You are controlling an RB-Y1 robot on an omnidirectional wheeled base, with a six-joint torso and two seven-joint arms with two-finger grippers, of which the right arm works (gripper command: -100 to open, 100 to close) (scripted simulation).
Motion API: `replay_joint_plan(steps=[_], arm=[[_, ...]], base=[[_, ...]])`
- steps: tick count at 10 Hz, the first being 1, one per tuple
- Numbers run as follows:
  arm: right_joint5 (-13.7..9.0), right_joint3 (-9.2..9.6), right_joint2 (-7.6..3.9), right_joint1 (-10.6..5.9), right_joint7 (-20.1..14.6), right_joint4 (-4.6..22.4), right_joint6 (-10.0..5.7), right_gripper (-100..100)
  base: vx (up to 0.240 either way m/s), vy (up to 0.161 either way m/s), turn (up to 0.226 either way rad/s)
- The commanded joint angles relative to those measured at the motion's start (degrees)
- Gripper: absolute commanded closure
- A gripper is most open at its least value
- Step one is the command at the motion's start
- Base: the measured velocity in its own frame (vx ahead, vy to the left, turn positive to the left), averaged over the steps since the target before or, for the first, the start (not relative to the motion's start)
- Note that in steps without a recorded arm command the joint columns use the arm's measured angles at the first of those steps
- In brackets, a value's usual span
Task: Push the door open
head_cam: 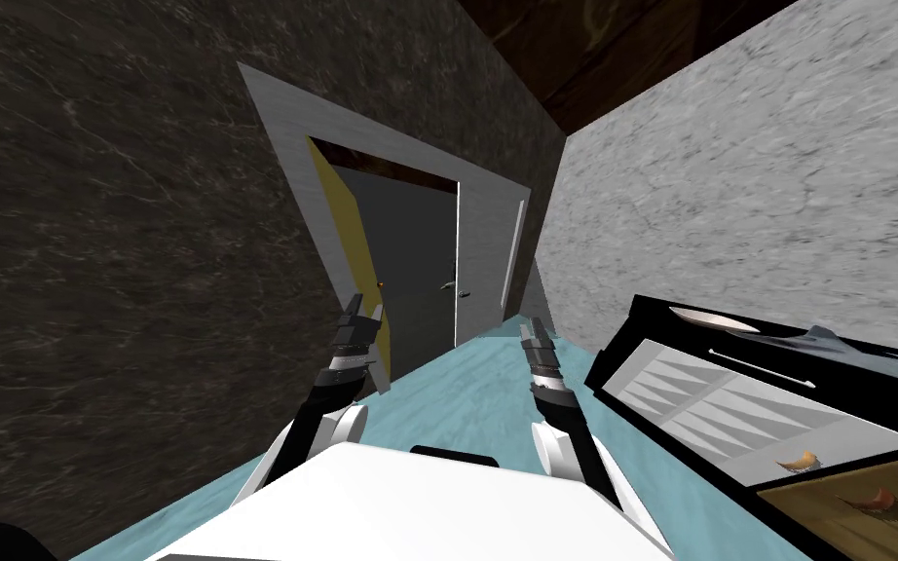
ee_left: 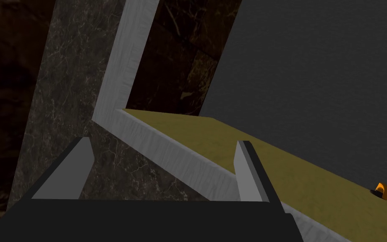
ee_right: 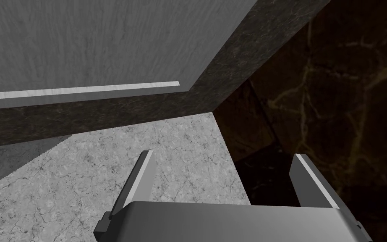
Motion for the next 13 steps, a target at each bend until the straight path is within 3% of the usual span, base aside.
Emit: replay_joint_plan(steps=[1,12,13], arm=[[0.0,0.31,-0.34,-0.61,-0.1,1.9,-0.27,-100],[-0.1,2.01,-2.01,-4.76,-0.5,14.2,-2.07,-100],[-0.1,2.31,-2.17,-5.52,-0.6,16.4,-2.40,-100]], base=[[0.124,-0.042,0.065],[0.101,-0.048,0.062],[0.124,-0.069,0.130]])
